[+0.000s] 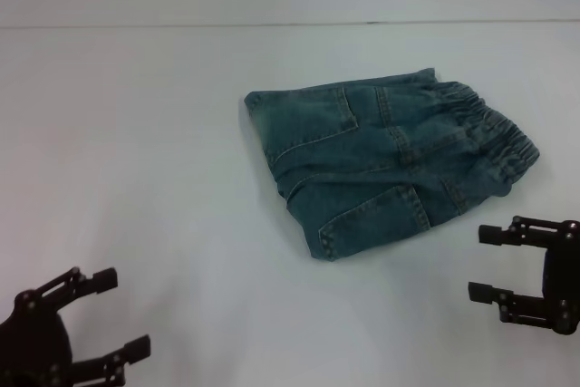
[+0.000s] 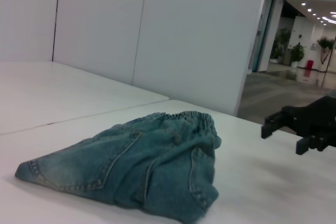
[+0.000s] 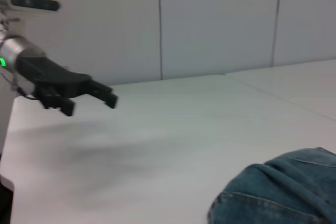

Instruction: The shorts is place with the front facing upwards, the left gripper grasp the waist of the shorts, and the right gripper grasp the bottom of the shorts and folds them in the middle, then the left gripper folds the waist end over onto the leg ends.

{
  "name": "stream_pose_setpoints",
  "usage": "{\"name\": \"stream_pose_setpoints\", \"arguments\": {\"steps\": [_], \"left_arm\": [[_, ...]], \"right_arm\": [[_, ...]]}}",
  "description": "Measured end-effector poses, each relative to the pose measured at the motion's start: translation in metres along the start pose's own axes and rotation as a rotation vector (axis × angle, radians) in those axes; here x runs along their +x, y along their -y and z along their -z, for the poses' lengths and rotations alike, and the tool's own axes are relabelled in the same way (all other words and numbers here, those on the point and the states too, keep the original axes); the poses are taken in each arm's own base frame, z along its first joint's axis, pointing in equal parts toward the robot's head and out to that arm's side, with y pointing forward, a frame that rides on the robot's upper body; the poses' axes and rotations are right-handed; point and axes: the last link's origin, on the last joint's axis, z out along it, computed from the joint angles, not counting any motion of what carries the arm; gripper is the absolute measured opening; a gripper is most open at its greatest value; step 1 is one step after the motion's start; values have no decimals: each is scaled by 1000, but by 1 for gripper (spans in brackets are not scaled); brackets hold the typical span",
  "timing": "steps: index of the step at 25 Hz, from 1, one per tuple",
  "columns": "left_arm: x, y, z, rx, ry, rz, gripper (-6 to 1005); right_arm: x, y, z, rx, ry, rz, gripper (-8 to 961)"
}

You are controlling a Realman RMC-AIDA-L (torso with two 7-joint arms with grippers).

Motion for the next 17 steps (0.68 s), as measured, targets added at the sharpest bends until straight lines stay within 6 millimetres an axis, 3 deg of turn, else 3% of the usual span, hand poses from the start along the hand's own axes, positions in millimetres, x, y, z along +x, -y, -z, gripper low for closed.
{"name": "stream_pose_setpoints", "arguments": {"steps": [6, 12, 17], "left_arm": [[0, -13, 12, -17, -48, -38, 938], [-1, -12, 8, -64, -12, -36, 937], [1, -12, 4, -97, 2, -25, 937]], "right_arm": [[1, -5, 13, 23, -4, -6, 779], [2, -15, 22, 2, -12, -6, 944], [3, -14, 19, -33, -39, -3, 945]]}}
